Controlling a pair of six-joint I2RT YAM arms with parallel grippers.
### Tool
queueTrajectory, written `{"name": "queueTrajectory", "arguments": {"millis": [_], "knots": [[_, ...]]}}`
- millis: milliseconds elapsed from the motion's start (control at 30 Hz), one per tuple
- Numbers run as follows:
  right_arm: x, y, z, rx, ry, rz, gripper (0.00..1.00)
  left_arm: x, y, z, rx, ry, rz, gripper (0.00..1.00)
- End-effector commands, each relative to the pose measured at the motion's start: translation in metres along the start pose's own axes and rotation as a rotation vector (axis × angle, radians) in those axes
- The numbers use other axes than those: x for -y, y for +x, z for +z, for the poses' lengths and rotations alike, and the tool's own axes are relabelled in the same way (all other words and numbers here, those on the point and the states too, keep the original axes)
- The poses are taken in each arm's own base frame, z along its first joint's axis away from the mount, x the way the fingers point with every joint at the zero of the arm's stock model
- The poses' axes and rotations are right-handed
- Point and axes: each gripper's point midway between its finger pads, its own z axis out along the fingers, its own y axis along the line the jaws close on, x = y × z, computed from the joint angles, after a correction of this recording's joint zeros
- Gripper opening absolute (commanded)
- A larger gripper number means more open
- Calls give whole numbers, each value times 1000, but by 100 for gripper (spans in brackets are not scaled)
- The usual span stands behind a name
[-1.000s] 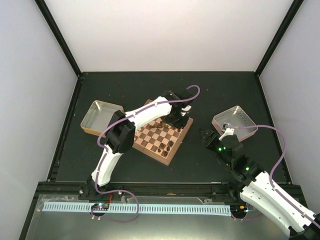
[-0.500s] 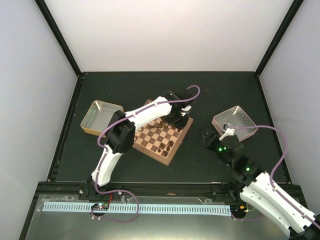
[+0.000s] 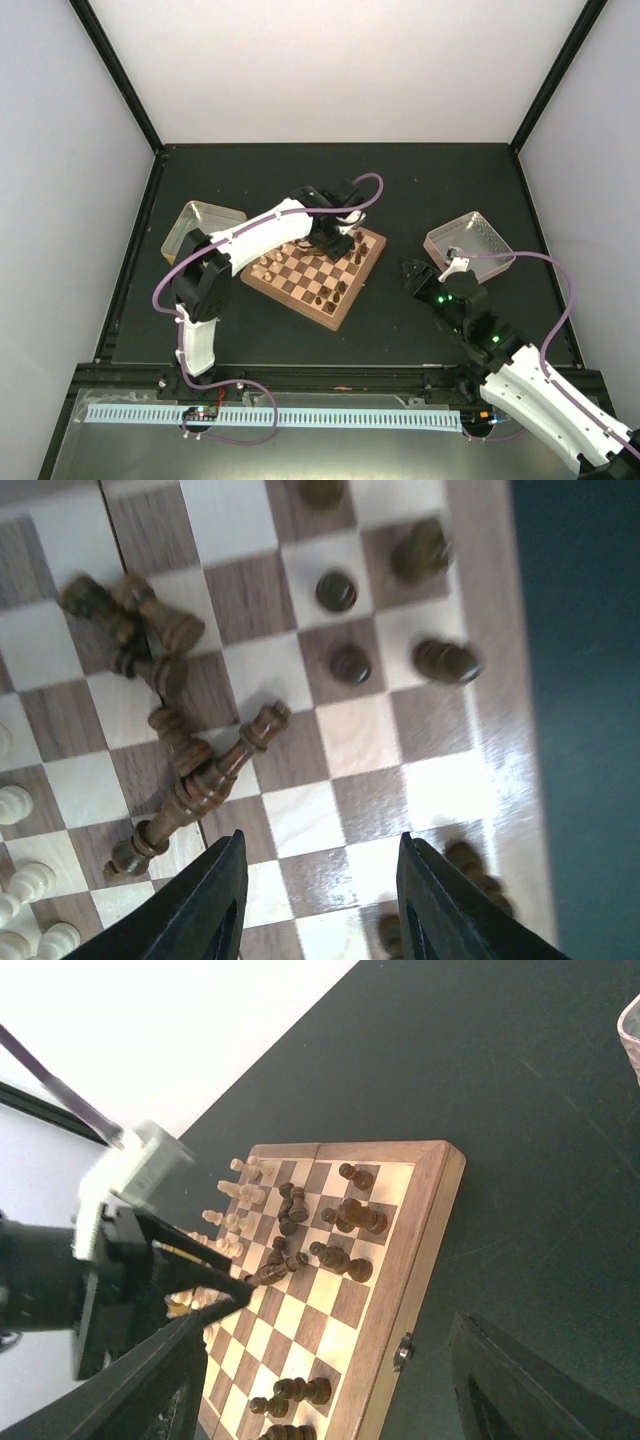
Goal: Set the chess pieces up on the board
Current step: Pick up the chess piece from the chessboard.
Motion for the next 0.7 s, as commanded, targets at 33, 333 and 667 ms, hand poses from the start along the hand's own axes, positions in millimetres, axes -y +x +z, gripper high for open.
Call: {"name": "queueTrajectory", "arguments": {"millis": [33, 333, 667], "knots": [[2, 0, 2, 7, 4, 7, 68, -21, 22, 29, -63, -63, 135, 42], [-1, 2, 6, -12, 1, 5, 68, -40, 13, 31, -41, -121, 143, 49], [-2, 2, 7, -14, 1, 0, 68, -52, 12, 49, -80, -145, 163, 32]]}}
